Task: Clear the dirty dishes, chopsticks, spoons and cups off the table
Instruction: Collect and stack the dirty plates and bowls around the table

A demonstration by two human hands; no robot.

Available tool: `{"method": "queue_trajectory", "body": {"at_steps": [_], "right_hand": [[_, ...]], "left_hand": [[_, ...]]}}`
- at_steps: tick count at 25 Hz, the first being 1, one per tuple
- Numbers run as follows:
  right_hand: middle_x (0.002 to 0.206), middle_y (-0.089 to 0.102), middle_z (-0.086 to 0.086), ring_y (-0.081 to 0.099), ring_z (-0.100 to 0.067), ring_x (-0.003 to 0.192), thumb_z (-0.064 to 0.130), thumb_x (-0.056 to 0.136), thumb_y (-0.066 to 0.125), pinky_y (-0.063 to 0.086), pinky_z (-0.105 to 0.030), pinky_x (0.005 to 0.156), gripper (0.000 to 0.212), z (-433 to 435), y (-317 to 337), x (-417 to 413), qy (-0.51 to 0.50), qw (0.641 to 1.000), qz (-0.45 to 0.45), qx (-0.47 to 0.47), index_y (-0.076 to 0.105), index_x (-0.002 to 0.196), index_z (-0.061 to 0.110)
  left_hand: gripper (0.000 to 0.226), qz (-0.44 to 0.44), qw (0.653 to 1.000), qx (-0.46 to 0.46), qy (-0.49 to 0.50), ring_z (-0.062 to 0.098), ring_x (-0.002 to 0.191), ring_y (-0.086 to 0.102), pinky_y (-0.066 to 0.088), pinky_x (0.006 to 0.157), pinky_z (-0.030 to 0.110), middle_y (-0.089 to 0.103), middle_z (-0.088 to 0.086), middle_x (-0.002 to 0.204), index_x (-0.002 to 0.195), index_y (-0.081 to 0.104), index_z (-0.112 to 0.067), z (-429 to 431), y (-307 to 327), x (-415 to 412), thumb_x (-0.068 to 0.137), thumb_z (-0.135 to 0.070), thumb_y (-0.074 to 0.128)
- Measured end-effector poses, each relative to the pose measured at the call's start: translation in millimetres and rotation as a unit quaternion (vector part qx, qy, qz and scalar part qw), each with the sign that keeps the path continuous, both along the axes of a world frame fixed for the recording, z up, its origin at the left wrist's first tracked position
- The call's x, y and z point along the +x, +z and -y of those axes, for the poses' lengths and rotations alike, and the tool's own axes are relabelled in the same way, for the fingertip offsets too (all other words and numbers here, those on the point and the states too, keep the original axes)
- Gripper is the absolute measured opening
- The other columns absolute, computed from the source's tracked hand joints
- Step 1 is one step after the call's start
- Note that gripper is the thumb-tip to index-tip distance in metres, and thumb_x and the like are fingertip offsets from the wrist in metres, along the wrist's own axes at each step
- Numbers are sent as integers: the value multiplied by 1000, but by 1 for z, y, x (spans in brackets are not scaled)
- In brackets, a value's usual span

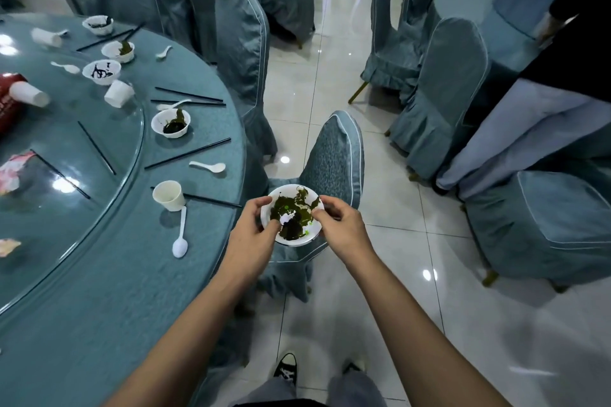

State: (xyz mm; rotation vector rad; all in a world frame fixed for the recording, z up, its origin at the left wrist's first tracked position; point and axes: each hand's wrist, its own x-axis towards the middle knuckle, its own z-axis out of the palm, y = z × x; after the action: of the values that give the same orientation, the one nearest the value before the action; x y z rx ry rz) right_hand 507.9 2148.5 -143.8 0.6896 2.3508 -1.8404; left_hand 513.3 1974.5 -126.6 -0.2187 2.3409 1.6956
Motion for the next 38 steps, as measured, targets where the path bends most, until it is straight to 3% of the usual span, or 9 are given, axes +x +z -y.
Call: {"method": "queue_trajectory", "body": {"at_steps": [5, 8, 14, 19, 23, 29, 34, 38], "right_hand": [[103, 75, 8, 71, -12, 98, 20, 89, 70, 58, -45, 94, 23, -34, -2, -44, 18, 999, -2, -28, 70, 104, 37], [101, 76, 10, 71, -12, 97, 27, 85, 71, 59, -46, 92, 22, -59, -8, -74, 51, 998, -1, -29, 71, 103, 39], [104, 76, 10, 72, -13, 100, 43, 72, 65, 59, -44, 93, 42, -115, -10, -133, 145, 989, 9, -17, 72, 113, 33], [105, 73, 8, 69, -15, 102, 26, 91, 69, 57, -35, 95, 17, -161, -3, -171, 214, 977, 7, -16, 68, 106, 33], [107, 71, 7, 68, -12, 102, 22, 94, 68, 55, -27, 90, 22, -177, -2, -196, 253, 967, 5, -32, 67, 114, 33], [107, 71, 10, 67, -10, 103, 23, 95, 66, 56, -31, 94, 23, -184, -1, -248, 292, 956, 5, -31, 69, 115, 33], [109, 72, 7, 70, -13, 101, 24, 94, 67, 60, -40, 93, 30, -182, -5, -301, 323, 946, 10, -19, 68, 124, 30], [108, 73, 8, 70, -14, 102, 35, 87, 68, 59, -45, 93, 33, -168, -4, -352, 346, 938, 13, -2, 68, 121, 35]], "left_hand": [[47, 7, 1000, 0, 26, 17, 101, 70, 55, 96, 49, 71, -11, 107, 121, 56, -44, -33, -3, -33, 74, -41, 56], [47, 11, 998, 2, 58, 13, 104, 69, 56, 95, 48, 70, -14, 112, 120, 55, -47, -60, -5, -53, 73, -44, 56], [43, 12, 989, -1, 144, 12, 105, 69, 57, 95, 46, 69, -11, 118, 123, 53, -46, -129, -6, -81, 81, -35, 57], [44, -2, 979, -9, 203, 13, 99, 70, 59, 90, 46, 69, -6, 117, 126, 53, -41, -179, -3, -98, 84, -30, 57], [39, -9, 972, -22, 235, 14, 97, 70, 60, 89, 45, 69, -5, 115, 126, 52, -40, -199, 1, -113, 91, -23, 58], [38, -10, 958, -29, 284, 16, 94, 69, 57, 80, 37, 68, -6, 115, 126, 53, -40, -215, -2, -151, 95, -19, 58], [37, -21, 944, -6, 329, 11, 106, 65, 54, 90, 33, 67, -12, 115, 125, 55, -38, -220, -8, -200, 95, -16, 58], [38, -18, 930, 5, 366, 7, 105, 63, 49, 84, 25, 63, -18, 113, 126, 56, -36, -215, -9, -246, 95, -14, 58]]}}
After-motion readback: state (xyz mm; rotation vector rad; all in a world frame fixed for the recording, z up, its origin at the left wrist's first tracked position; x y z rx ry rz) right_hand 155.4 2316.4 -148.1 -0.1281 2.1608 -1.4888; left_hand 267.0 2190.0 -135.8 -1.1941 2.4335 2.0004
